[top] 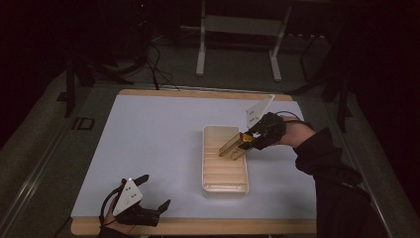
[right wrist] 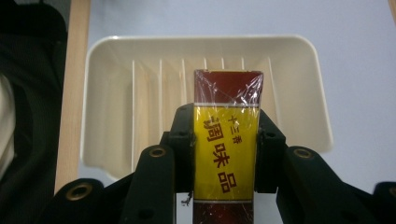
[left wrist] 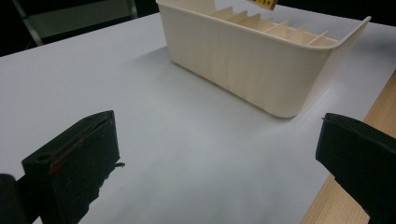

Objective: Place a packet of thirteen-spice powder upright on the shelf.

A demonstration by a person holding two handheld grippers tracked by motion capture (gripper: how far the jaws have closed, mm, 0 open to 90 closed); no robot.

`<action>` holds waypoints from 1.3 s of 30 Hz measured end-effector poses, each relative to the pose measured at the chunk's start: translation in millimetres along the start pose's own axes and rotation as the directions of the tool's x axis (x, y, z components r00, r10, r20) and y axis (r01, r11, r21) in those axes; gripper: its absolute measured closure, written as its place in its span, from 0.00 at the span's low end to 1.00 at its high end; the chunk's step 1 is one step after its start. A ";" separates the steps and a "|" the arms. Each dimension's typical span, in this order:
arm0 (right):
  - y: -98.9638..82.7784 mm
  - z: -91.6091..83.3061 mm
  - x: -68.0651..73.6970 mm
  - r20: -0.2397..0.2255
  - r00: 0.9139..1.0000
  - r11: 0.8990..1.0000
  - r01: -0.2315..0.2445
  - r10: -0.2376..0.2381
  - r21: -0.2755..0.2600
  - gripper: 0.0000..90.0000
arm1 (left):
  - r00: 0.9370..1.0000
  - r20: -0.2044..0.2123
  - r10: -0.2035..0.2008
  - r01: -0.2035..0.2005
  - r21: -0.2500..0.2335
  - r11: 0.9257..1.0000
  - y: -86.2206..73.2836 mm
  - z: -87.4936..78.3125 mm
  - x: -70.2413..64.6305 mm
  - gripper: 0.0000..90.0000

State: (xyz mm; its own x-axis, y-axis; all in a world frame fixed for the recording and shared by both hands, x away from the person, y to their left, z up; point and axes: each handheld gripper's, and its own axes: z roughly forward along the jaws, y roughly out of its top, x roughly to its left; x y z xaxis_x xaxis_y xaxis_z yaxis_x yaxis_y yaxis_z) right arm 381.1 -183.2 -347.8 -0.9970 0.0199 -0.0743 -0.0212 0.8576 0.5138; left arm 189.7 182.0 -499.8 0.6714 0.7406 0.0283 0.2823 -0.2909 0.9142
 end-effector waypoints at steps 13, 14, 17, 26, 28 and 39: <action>-14.1 15.8 5.4 -0.018 1.000 0.996 0.003 -0.004 -0.085 0.75 | 1.000 0.004 0.004 -0.004 0.004 1.000 0.2 0.1 -0.6 0.00; -15.4 16.8 6.0 -0.020 1.000 0.996 0.005 -0.007 -0.091 0.75 | 1.000 0.004 0.004 -0.004 0.004 1.000 0.2 0.0 -0.6 0.00; -17.3 18.2 7.6 -0.025 1.000 0.996 0.011 -0.014 -0.091 0.75 | 1.000 0.003 0.003 -0.003 0.003 1.000 0.1 0.2 -0.4 0.00; -20.6 31.0 8.4 -0.034 0.999 0.998 0.017 -0.019 -0.059 0.75 | 1.000 0.004 0.003 -0.003 0.005 1.000 0.2 0.6 -0.5 0.00; -20.0 37.2 7.7 -0.035 0.999 0.999 0.015 -0.016 -0.036 0.75 | 1.000 0.006 0.005 -0.005 0.005 1.000 0.2 0.7 -0.8 0.00; -10.9 68.3 4.0 -0.056 0.998 0.998 0.023 -0.020 0.056 0.75 | 1.000 0.007 0.004 -0.004 0.006 1.000 0.0 0.7 -0.4 0.00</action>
State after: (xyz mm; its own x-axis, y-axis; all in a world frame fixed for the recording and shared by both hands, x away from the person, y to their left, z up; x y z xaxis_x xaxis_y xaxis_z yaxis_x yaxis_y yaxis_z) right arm 382.4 -157.4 -412.1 -0.9990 -0.0258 -0.0369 -0.0400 0.8853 0.4634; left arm 189.9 181.2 -500.1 0.6771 0.7353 0.0291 0.2836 -0.2972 0.9117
